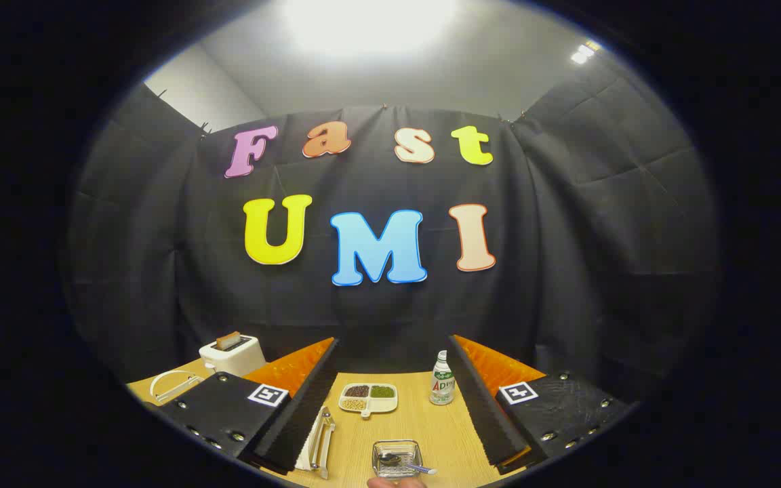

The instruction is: Take the plate from the dish rack, then take the spoon from the basket and place it into the plate.

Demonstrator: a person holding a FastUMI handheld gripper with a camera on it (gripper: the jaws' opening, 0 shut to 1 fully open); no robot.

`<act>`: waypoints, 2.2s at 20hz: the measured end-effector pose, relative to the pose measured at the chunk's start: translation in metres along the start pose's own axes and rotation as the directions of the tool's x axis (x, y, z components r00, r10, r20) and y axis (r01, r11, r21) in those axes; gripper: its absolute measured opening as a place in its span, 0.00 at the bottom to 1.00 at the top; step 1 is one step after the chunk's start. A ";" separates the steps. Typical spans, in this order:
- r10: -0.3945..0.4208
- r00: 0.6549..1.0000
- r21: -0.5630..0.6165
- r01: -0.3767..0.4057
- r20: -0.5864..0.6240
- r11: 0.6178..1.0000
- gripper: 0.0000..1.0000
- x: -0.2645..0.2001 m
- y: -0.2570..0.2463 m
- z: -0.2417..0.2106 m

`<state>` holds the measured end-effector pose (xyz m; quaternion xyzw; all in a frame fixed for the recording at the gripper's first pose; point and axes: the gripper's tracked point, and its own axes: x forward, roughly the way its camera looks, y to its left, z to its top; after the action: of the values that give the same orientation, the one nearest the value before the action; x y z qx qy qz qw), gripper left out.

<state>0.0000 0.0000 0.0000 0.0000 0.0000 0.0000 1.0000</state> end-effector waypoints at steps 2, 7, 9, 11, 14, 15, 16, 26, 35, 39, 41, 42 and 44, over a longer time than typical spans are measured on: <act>-0.001 1.000 0.014 0.001 0.022 1.000 0.98 0.004 -0.001 0.014; 0.004 1.000 -0.007 -0.004 0.010 1.000 0.97 0.009 0.008 0.021; 0.000 1.000 0.005 0.000 -0.009 1.000 0.97 0.010 0.012 0.019; 0.011 1.000 0.016 -0.011 -0.012 1.000 0.97 0.010 0.022 0.021; 0.032 0.999 0.000 -0.032 -0.019 0.999 0.97 0.014 0.033 0.022; 0.040 0.999 -0.002 -0.040 -0.027 0.999 0.97 0.016 0.038 0.021; 0.044 0.998 -0.002 -0.044 -0.038 0.999 0.97 0.018 0.042 0.021; 0.100 0.945 0.005 -0.103 -0.310 0.995 0.98 0.059 0.106 -0.027; 0.126 0.776 0.037 -0.131 -0.618 0.991 0.86 0.066 0.169 -0.101; 0.107 0.687 0.038 -0.115 -0.718 0.993 0.87 0.063 0.182 -0.129; 0.065 0.636 0.013 -0.087 -0.769 0.996 0.87 0.062 0.184 -0.142; 0.030 0.610 -0.009 -0.060 -0.792 0.998 0.83 0.063 0.184 -0.147; 0.006 0.565 -0.019 -0.038 -0.825 0.999 0.69 0.067 0.188 -0.160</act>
<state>0.0671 0.1883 -0.1605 -0.0174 0.4663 0.0123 0.8843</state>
